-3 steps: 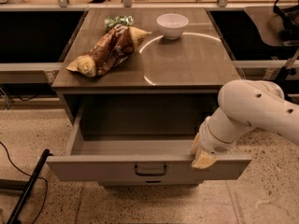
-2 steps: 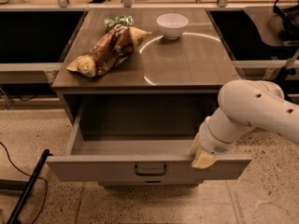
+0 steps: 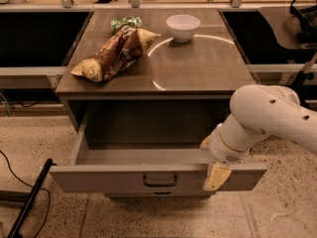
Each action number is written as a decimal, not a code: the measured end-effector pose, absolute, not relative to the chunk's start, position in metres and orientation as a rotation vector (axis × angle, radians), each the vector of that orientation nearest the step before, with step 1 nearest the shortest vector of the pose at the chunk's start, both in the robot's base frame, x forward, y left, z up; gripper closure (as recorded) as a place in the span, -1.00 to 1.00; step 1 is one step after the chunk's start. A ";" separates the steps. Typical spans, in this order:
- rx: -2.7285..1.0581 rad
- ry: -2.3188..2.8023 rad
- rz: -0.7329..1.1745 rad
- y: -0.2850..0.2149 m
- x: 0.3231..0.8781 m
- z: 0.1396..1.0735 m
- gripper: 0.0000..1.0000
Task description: Open top drawer
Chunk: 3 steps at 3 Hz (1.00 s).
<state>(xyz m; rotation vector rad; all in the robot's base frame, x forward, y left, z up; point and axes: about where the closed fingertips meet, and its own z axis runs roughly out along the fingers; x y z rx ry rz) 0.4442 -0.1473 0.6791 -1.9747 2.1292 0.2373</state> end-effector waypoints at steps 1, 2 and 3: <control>-1.973 2.109 0.219 -0.155 0.447 0.693 -1.00; -1.980 2.069 0.113 -0.185 0.460 0.752 -1.00; -2.012 2.041 0.032 -0.198 0.474 0.797 -1.00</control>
Offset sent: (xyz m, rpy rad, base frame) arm 0.0277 -0.0638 0.1208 -0.0400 -0.1528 0.0239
